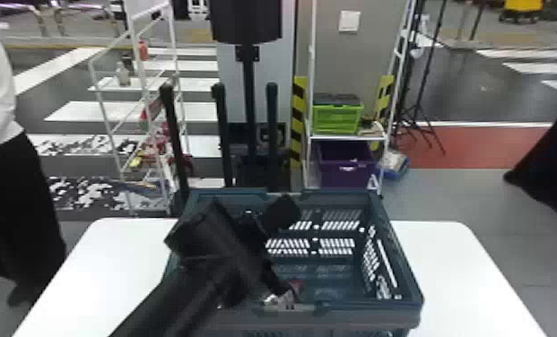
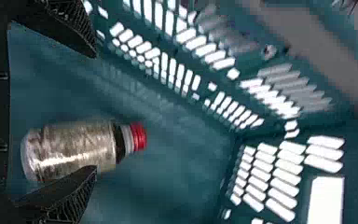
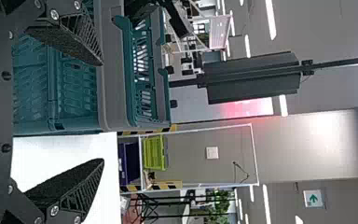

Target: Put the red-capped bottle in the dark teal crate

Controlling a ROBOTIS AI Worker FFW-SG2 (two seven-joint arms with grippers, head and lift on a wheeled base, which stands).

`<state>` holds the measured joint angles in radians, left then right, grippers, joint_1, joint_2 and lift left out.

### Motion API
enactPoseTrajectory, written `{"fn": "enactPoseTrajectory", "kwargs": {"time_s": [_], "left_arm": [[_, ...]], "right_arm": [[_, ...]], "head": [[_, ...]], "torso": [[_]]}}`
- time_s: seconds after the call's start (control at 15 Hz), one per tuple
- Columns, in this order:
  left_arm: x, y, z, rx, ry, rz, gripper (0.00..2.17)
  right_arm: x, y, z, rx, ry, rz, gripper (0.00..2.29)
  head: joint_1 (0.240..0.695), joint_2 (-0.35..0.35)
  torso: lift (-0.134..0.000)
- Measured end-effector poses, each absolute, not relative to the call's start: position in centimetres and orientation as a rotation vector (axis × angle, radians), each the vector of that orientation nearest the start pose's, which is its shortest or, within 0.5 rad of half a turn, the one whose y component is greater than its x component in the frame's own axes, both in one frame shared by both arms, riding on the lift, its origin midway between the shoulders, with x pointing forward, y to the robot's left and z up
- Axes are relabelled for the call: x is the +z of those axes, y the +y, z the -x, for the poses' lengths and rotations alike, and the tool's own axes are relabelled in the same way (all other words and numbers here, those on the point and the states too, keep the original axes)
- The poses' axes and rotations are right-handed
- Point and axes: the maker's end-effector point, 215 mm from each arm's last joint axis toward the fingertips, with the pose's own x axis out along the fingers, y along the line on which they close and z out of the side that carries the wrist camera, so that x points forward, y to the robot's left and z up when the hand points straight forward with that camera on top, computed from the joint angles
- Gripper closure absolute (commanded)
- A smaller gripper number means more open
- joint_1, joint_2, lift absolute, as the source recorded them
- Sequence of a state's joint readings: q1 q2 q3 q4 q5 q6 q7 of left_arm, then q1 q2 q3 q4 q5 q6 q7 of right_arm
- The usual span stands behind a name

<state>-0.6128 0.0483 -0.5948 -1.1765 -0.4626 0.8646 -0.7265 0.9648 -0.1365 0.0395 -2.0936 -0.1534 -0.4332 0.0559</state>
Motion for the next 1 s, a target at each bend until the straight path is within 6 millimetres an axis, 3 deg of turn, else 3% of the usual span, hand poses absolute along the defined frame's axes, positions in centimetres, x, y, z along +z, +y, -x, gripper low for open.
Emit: {"fn": "enactPoseTrajectory", "kwargs": {"time_s": [0.2,0.33,0.6,0.8,1.0], "left_arm": [[-41.5,7.0,-61.3,-0.605,0.762,-0.595,0.03],[-39.0,9.6,-61.1,-0.483,0.741,-0.534,0.03],[-35.0,13.3,-58.8,-0.324,0.653,-0.402,0.03],[-33.7,16.7,-55.1,-0.214,0.588,-0.386,0.03],[-33.9,22.0,-49.7,-0.065,0.569,-0.325,0.03]], "right_arm": [[-35.2,-21.3,-29.0,0.124,0.014,-0.092,0.15],[-35.0,-21.2,-29.1,0.125,0.011,-0.093,0.15],[-35.0,-21.2,-29.2,0.126,0.011,-0.091,0.15],[-35.1,-21.2,-29.4,0.131,0.014,-0.089,0.15],[-35.3,-21.1,-29.6,0.139,0.021,-0.087,0.15]], "head": [[0.499,0.0],[0.499,0.0],[0.499,0.0],[0.499,0.0],[0.499,0.0]], "torso": [[0.0],[0.0],[0.0],[0.0],[0.0]]}}
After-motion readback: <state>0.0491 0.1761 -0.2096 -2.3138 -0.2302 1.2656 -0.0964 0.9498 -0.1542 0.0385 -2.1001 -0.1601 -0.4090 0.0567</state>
